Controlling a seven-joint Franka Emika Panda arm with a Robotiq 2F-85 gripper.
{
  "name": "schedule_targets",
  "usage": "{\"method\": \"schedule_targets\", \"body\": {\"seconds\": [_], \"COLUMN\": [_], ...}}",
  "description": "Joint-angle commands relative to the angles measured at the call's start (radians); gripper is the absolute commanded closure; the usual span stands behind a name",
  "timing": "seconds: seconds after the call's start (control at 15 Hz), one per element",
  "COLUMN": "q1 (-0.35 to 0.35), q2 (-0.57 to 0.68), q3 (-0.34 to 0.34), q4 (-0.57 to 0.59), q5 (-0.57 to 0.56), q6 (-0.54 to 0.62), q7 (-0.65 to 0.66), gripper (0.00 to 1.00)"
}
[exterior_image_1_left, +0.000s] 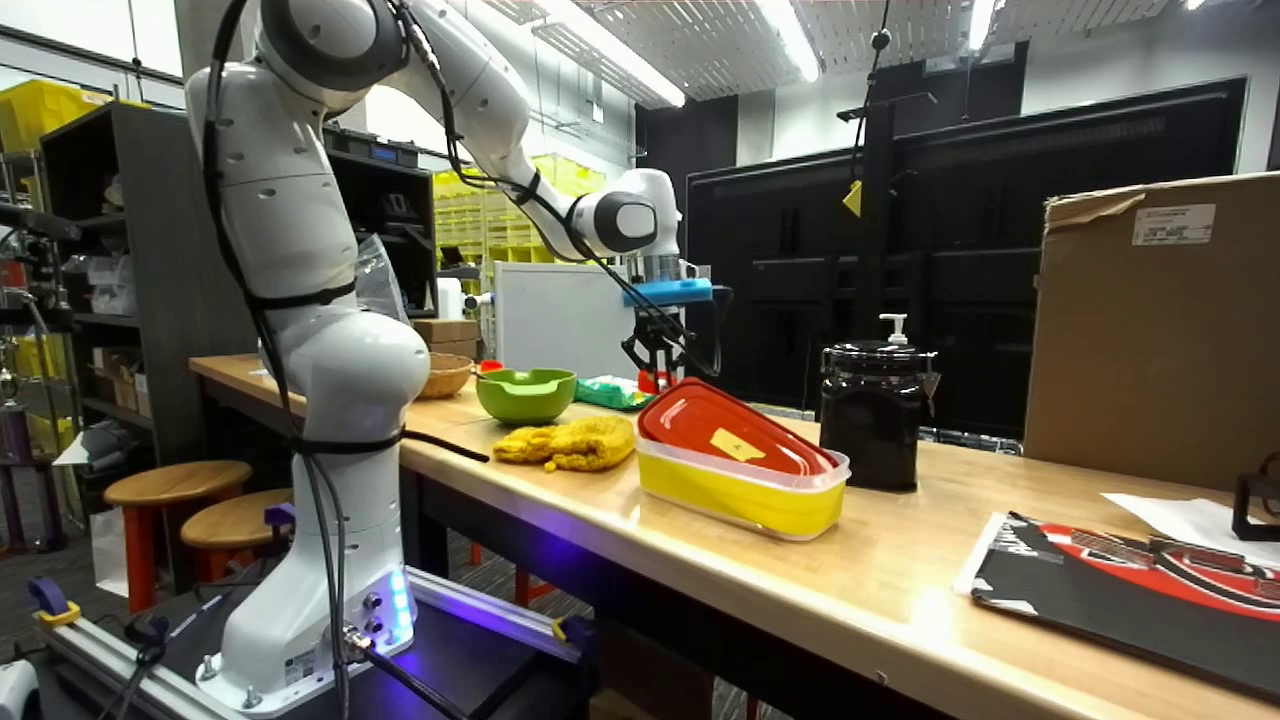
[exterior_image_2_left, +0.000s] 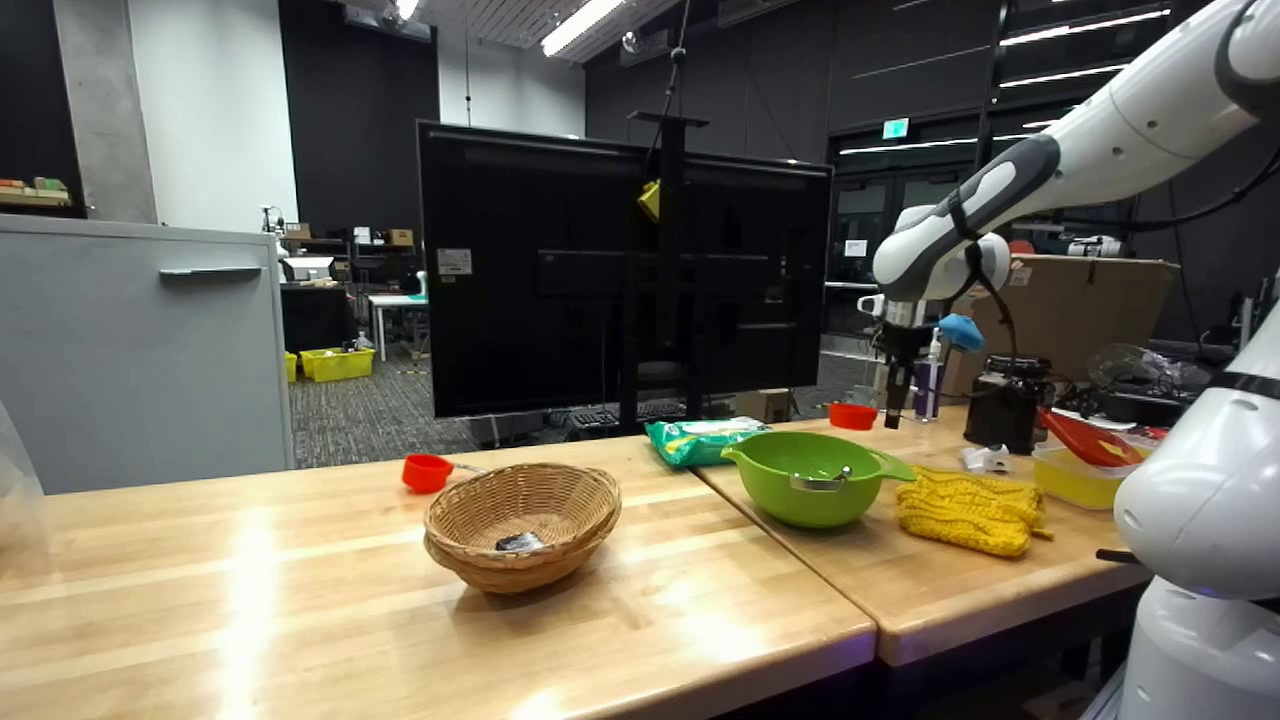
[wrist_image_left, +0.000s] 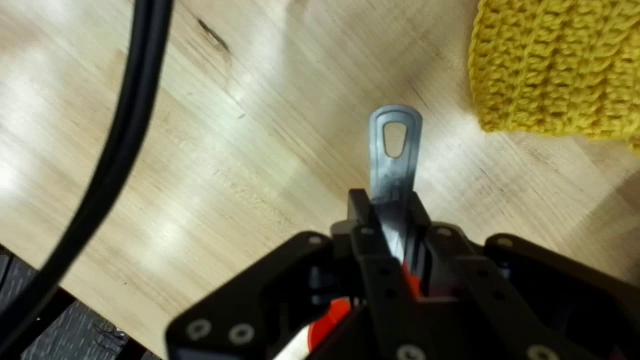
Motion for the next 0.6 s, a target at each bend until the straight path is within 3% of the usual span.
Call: {"method": "schedule_targets", "body": {"seconds": [0.0,0.53], "q1": [-0.020,-0.012], "q2": [-0.096,-0.306], "q3": [0.030,0.073], "q4": [-0.024,-0.114], "q5": [-0.090,-0.228], "q6": [-0.073,-0.233], "q7": [0.067,0.155], "gripper": [0.96,0.96]}}
